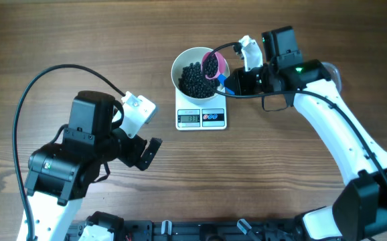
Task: Scoop item into bowl and weigh 150g on scale
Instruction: 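Tilt the pink scoop further over the bowl to shake out beans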
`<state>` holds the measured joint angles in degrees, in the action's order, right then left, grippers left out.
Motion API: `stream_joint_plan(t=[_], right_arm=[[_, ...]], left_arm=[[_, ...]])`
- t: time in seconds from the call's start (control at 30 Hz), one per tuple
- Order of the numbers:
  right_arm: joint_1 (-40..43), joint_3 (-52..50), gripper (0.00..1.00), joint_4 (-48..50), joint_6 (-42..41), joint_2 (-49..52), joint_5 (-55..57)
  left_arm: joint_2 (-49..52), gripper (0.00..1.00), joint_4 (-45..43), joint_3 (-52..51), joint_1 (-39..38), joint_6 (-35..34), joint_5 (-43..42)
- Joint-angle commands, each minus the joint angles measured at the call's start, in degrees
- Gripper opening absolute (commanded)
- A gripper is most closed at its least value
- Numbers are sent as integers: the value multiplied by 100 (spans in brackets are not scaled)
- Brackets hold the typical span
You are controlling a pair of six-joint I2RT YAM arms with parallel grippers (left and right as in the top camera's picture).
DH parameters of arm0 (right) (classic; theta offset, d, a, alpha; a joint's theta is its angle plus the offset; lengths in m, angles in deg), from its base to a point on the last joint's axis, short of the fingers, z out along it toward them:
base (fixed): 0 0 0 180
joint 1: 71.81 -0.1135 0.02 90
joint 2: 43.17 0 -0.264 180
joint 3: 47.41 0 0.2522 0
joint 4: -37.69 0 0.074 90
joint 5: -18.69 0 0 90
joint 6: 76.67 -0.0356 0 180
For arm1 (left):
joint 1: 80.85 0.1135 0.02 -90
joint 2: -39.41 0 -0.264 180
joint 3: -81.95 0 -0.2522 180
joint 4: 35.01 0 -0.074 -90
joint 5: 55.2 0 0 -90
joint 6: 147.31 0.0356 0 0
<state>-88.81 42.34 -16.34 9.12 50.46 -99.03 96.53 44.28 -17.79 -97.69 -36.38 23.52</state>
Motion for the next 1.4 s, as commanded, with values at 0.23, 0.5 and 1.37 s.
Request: stream_joint_plan(t=[0.23,0.5,1.37], right_arm=[[-31,94,5,48,-46,-420,201],[-162,153,5,15,-83,-448,238],[-595,249,4,337,-713,-315,1294]], left_arm=[[0,100,-13,101,39,118,-87],[0,100,-15,101,39,118,-90],[0,100,-13,101,39,118,-87]])
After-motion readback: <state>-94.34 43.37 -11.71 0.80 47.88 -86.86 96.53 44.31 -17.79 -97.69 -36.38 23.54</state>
